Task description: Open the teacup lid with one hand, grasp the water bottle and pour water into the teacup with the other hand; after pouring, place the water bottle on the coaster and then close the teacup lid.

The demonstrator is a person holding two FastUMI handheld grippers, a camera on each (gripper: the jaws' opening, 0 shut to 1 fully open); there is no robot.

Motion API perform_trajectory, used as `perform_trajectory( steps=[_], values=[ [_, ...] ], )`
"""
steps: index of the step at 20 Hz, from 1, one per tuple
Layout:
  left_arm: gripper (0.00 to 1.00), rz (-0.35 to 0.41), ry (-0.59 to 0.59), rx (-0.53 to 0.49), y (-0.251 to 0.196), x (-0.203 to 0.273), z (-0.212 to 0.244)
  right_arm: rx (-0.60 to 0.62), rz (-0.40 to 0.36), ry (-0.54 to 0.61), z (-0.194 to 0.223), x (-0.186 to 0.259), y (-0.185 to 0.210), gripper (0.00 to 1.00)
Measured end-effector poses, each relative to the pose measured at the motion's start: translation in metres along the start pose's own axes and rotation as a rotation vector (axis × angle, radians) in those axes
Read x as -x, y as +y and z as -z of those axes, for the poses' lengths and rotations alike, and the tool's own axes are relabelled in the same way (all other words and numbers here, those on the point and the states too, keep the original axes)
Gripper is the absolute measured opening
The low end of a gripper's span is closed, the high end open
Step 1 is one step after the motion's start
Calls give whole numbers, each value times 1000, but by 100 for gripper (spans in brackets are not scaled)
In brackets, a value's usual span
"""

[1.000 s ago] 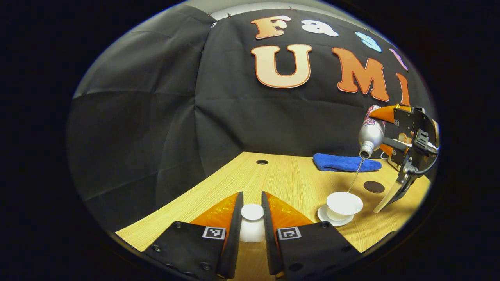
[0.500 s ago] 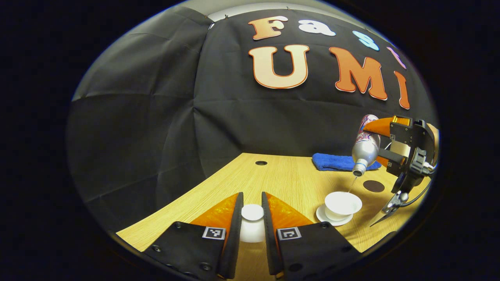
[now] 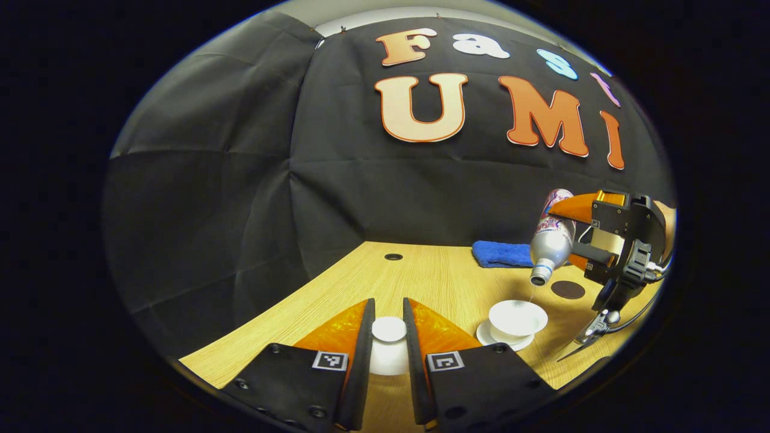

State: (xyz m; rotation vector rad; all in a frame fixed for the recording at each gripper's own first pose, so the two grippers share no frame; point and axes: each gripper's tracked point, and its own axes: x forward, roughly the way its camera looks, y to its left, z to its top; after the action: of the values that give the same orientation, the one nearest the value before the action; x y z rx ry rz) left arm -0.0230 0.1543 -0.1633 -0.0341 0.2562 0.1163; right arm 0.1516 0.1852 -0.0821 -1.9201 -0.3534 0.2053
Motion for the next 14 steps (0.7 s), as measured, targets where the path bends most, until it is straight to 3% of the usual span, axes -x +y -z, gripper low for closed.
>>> perform_trajectory(
  steps=[6, 9, 14],
  values=[
    [34, 19, -3, -4, -6, 2, -8, -293, -106, 10, -3, 8, 22, 79],
    [34, 37, -12, -16, -22, -4, -18, -494, -173, 34, 5, 13, 34, 80],
    [34, 78, -23, -45, -49, -11, -27, -769, -218, 99, 30, 19, 43, 77]
  ],
)
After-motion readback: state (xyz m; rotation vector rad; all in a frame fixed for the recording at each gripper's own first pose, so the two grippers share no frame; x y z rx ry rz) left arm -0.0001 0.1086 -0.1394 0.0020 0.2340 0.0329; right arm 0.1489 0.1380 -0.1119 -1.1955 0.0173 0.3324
